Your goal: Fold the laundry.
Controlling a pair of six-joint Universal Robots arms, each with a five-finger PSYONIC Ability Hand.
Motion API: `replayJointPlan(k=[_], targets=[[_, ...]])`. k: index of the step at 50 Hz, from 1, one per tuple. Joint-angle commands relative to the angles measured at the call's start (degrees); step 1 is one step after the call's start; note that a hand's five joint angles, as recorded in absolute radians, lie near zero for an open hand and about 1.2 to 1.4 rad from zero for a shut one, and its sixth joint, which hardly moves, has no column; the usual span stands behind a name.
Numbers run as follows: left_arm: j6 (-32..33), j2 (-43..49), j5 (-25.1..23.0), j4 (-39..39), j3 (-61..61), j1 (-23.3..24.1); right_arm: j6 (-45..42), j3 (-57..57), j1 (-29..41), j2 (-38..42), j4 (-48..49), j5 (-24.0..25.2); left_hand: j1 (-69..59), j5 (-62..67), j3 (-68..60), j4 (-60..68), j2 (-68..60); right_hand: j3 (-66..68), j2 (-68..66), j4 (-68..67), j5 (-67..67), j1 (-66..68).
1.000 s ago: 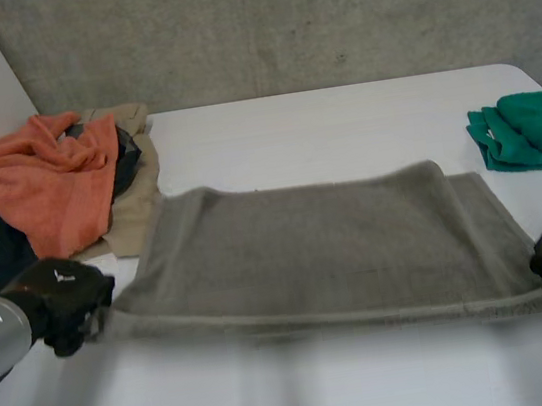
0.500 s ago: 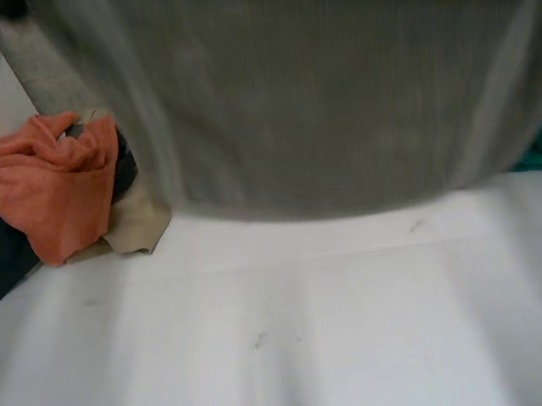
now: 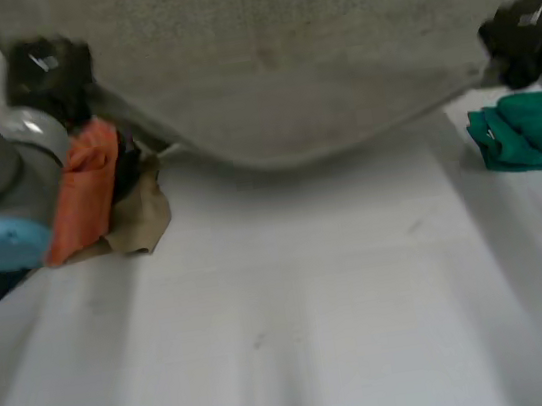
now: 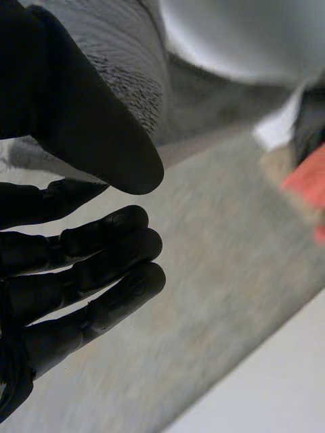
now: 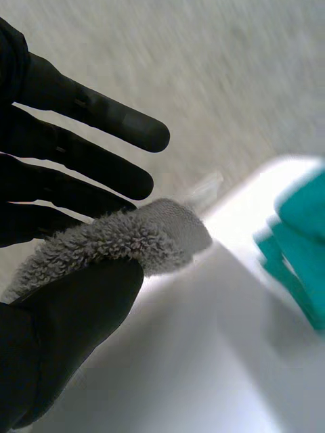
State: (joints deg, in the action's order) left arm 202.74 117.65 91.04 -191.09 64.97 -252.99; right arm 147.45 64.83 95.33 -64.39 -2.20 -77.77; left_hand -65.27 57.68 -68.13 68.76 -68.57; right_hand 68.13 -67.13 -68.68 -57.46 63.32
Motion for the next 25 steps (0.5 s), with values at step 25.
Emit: replayJointPlan(k=[25], targets=[[27.4, -16.0, -7.3, 28.5, 32.2, -4.4, -28.3, 17.6, -9.6, -4.9, -28.7, -3.5, -14.7, 12.3, -11.9, 11.2, -11.4, 11.9, -12.9, -11.3, -12.5, 16.7]])
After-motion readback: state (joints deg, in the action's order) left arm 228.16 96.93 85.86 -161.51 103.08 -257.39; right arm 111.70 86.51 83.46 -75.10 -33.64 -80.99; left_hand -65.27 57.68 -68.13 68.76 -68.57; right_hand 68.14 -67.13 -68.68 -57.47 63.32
